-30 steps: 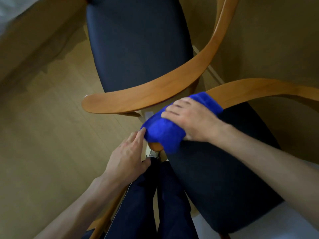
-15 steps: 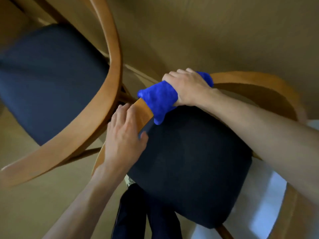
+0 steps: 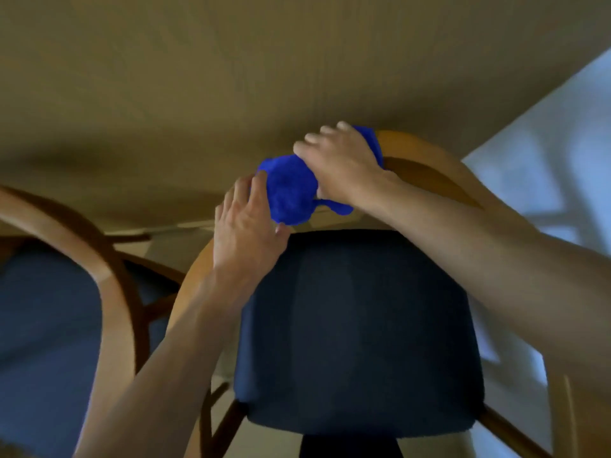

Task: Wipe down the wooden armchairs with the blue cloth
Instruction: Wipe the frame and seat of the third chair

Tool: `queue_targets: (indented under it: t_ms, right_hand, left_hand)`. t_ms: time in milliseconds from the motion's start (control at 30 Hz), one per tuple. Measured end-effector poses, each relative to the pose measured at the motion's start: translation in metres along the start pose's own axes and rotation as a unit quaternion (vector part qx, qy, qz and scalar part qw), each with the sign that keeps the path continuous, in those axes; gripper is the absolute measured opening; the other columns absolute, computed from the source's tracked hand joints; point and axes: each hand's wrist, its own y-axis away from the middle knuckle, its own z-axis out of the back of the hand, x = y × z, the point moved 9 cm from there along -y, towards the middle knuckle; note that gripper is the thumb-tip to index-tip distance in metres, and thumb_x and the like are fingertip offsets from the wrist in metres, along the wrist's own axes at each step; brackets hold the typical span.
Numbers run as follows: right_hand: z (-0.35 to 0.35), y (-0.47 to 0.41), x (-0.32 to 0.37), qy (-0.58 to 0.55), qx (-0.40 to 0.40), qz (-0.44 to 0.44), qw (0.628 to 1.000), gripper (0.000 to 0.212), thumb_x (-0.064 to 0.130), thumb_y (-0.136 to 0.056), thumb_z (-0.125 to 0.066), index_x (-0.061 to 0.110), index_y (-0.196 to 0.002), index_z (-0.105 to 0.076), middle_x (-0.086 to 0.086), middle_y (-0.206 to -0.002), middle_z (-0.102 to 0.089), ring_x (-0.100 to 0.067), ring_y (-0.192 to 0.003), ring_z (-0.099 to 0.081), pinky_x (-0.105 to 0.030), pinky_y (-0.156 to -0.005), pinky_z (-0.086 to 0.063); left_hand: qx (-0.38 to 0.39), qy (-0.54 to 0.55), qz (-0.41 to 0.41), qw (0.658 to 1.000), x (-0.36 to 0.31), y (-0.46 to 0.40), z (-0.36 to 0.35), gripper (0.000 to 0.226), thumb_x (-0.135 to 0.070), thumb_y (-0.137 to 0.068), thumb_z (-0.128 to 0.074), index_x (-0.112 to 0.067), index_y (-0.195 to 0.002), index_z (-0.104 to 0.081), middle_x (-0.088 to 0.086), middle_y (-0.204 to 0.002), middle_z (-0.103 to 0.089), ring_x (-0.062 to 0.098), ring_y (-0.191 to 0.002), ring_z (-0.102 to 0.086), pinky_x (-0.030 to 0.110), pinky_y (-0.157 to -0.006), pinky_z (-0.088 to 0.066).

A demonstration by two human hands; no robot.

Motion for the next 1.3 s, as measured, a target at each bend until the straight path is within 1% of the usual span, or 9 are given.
queue_targets:
  t_ms: [133, 233, 467, 667, 800, 967, 1033, 1133, 1300]
  right_hand:
    - [0.002, 0.035, -0.076, -0.086, -0.011, -0.118, 0.989, 0.058, 0.049, -0.061, -0.080, 0.019, -0.100, -0.051, 0.002, -0.092, -0.055, -0.027, -0.092, -0.058, -0.037, -0.074, -0.036]
    - [-0.011, 0.071, -0.119, -0.176, -0.010, -0.202, 0.963, 0.059, 0.052, -0.062, -0.080, 0.018, -0.098, -0.048, 0.003, -0.088, -0.053, -0.024, -0.084, -0.056, -0.033, -0.067, -0.035]
    - [-0.046, 0.136, -0.166, -0.269, -0.033, -0.321, 0.907, 0.052, 0.053, -0.069, -0.077, 0.023, -0.096, -0.044, 0.008, -0.090, -0.053, -0.022, -0.083, -0.057, -0.033, -0.064, -0.039]
    - [-0.075, 0.193, -0.190, -0.213, -0.036, -0.414, 0.884, 0.054, 0.055, -0.072, -0.074, 0.019, -0.106, -0.054, 0.005, -0.084, -0.054, -0.022, -0.075, -0.056, -0.032, -0.059, -0.036]
    - [-0.078, 0.228, -0.196, -0.150, -0.026, -0.452, 0.879, 0.044, 0.051, -0.076, -0.071, 0.018, -0.103, -0.056, 0.006, -0.076, -0.045, -0.021, -0.070, -0.053, -0.031, -0.056, -0.032]
    - [-0.080, 0.287, -0.197, -0.139, -0.014, -0.519, 0.843, 0.050, 0.050, -0.075, -0.071, 0.017, -0.109, -0.055, 0.000, -0.095, -0.060, -0.019, -0.075, -0.048, -0.034, -0.062, -0.033]
    - [-0.082, 0.314, -0.193, -0.143, -0.014, -0.545, 0.826, 0.058, 0.053, -0.073, -0.072, 0.016, -0.114, -0.053, -0.001, -0.104, -0.062, -0.021, -0.084, -0.054, -0.034, -0.068, -0.034]
    - [-0.089, 0.362, -0.178, -0.167, -0.021, -0.589, 0.790, 0.075, 0.060, -0.071, -0.071, 0.014, -0.125, -0.047, -0.004, -0.119, -0.057, -0.026, -0.107, -0.055, -0.037, -0.085, -0.040]
    - [-0.099, 0.448, -0.127, -0.153, -0.020, -0.658, 0.737, 0.093, 0.072, -0.076, -0.060, 0.011, -0.141, -0.034, -0.007, -0.134, -0.048, -0.028, -0.120, -0.048, -0.041, -0.100, -0.038]
  left_hand:
    - [0.011, 0.001, -0.045, 0.999, -0.040, -0.022, -0.007, 0.075, -0.020, -0.079, -0.072, -0.014, -0.144, -0.034, 0.007, -0.131, -0.047, 0.028, -0.120, -0.046, 0.039, -0.099, -0.037]
    - [0.014, -0.001, -0.083, 0.996, -0.077, -0.035, -0.018, 0.078, -0.023, -0.078, -0.074, -0.016, -0.144, -0.034, 0.006, -0.131, -0.047, 0.027, -0.119, -0.046, 0.039, -0.099, -0.036]
    - [-0.018, -0.052, -0.171, 0.984, -0.160, -0.040, -0.039, 0.088, -0.016, -0.077, -0.074, -0.009, -0.150, -0.025, 0.012, -0.155, -0.025, 0.029, -0.142, -0.026, 0.044, -0.113, -0.028]
    - [0.001, -0.065, -0.270, 0.961, -0.210, -0.024, -0.067, 0.079, -0.013, -0.077, -0.074, -0.017, -0.145, -0.035, 0.010, -0.157, -0.021, 0.031, -0.142, -0.026, 0.045, -0.111, -0.030]
    - [0.040, -0.077, -0.302, 0.949, -0.229, -0.007, -0.094, 0.075, -0.013, -0.080, -0.072, -0.015, -0.145, -0.035, 0.011, -0.158, -0.023, 0.030, -0.147, -0.017, 0.045, -0.117, -0.018]
    - [0.081, -0.089, -0.360, 0.925, -0.256, 0.022, -0.110, 0.076, -0.016, -0.083, -0.070, -0.016, -0.147, -0.032, 0.012, -0.157, -0.022, 0.028, -0.147, -0.016, 0.045, -0.118, -0.021]
    - [0.101, -0.089, -0.383, 0.914, -0.270, 0.036, -0.116, 0.077, -0.018, -0.083, -0.069, -0.017, -0.149, -0.029, 0.011, -0.158, -0.021, 0.027, -0.147, -0.015, 0.046, -0.118, -0.023]
    - [0.131, -0.085, -0.424, 0.892, -0.295, 0.063, -0.129, 0.077, -0.020, -0.085, -0.069, -0.017, -0.150, -0.028, 0.010, -0.158, -0.022, 0.026, -0.147, -0.015, 0.045, -0.118, -0.023]
    - [0.176, -0.089, -0.504, 0.841, -0.328, 0.119, -0.148, 0.079, -0.026, -0.086, -0.069, -0.017, -0.151, -0.025, 0.011, -0.159, -0.021, 0.027, -0.147, -0.015, 0.043, -0.118, -0.020]
